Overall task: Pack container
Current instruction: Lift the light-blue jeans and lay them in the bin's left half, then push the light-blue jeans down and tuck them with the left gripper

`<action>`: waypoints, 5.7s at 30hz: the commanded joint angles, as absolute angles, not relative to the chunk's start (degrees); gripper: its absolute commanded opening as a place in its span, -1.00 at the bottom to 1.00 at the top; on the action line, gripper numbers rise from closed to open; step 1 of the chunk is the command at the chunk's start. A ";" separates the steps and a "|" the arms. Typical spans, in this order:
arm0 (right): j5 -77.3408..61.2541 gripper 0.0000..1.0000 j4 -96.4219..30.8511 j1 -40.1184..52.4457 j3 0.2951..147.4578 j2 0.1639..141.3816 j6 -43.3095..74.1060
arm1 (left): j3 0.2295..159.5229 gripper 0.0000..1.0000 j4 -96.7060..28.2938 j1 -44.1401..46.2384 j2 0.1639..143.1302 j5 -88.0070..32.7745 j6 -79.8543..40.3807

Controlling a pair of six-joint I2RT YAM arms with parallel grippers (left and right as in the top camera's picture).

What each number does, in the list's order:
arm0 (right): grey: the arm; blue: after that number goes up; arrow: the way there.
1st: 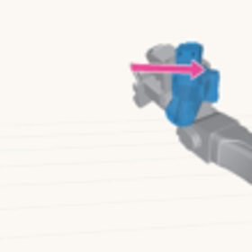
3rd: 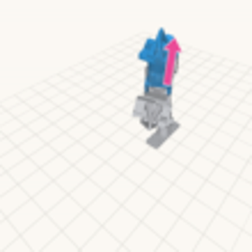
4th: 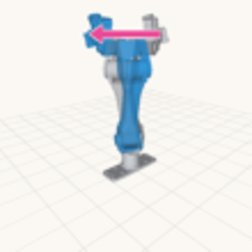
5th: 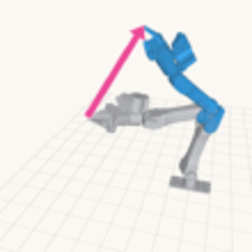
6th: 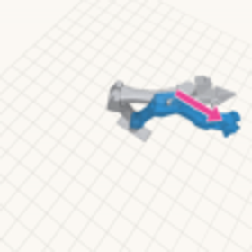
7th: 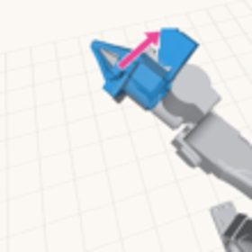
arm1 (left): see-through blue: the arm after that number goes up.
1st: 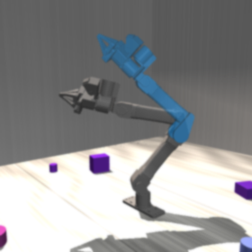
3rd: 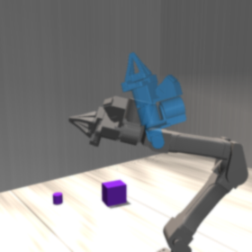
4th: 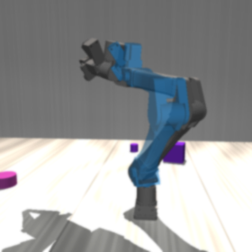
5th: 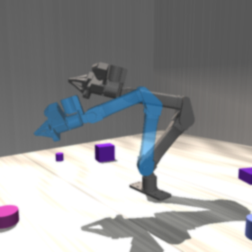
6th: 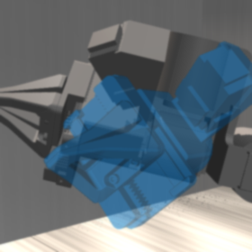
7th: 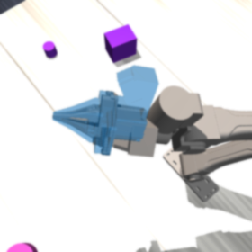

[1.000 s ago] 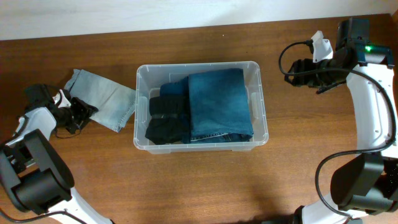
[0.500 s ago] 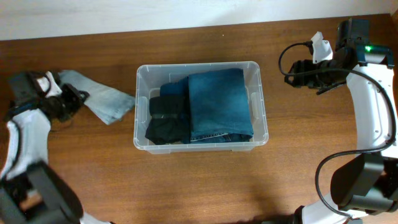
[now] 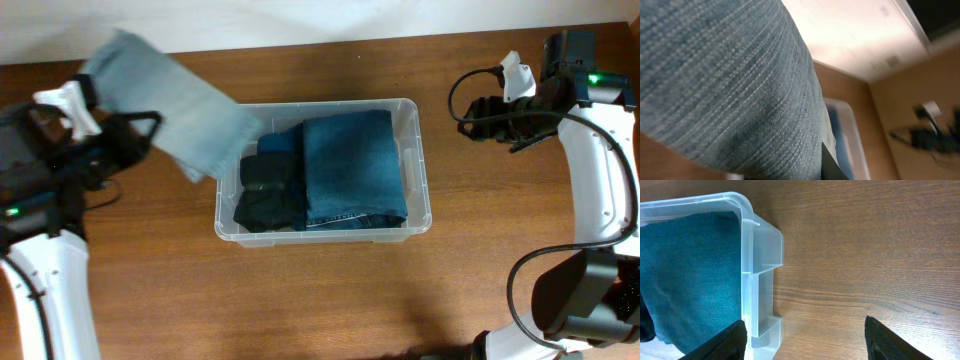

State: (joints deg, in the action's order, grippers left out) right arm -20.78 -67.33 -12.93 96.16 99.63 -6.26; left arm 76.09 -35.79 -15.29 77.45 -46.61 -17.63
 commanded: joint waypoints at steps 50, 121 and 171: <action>-18.72 0.37 -68.40 -12.80 97.08 97.60 -6.66 | 78.13 0.92 -41.32 7.66 94.91 -24.97 13.78; -17.32 0.39 -68.79 -12.78 97.08 97.60 -6.63 | 85.54 -0.43 -70.04 14.96 95.66 -9.78 5.39; -17.30 0.39 -69.49 -12.78 97.08 97.60 -6.63 | 73.91 -0.07 -48.99 18.33 103.35 4.51 2.17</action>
State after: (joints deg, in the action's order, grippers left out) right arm -17.80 -69.25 -12.93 96.16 99.26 -6.26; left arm 73.36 -50.43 18.28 100.84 -3.09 2.04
